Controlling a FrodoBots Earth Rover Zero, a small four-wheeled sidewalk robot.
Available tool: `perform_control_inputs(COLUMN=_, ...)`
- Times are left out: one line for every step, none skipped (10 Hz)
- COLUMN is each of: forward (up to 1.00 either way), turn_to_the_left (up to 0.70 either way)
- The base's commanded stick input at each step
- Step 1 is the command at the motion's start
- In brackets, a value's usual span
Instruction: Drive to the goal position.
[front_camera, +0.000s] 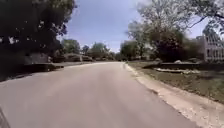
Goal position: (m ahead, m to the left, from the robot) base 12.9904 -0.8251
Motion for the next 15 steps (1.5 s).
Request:
perform_control_inputs(forward=0.7, turn_to_the_left=0.0)
perform_control_inputs(forward=0.7, turn_to_the_left=0.0)
perform_control_inputs(forward=0.7, turn_to_the_left=0.0)
perform_control_inputs(forward=0.7, turn_to_the_left=0.0)
perform_control_inputs(forward=0.7, turn_to_the_left=0.0)
perform_control_inputs(forward=0.7, turn_to_the_left=0.0)
perform_control_inputs(forward=0.7, turn_to_the_left=0.0)
perform_control_inputs(forward=0.7, turn_to_the_left=0.0)
perform_control_inputs(forward=0.7, turn_to_the_left=0.0)
perform_control_inputs(forward=0.7, turn_to_the_left=0.0)
perform_control_inputs(forward=0.7, turn_to_the_left=0.0)
perform_control_inputs(forward=0.7, turn_to_the_left=0.0)
perform_control_inputs(forward=0.7, turn_to_the_left=0.0)
perform_control_inputs(forward=0.7, turn_to_the_left=0.0)
perform_control_inputs(forward=0.7, turn_to_the_left=0.0)
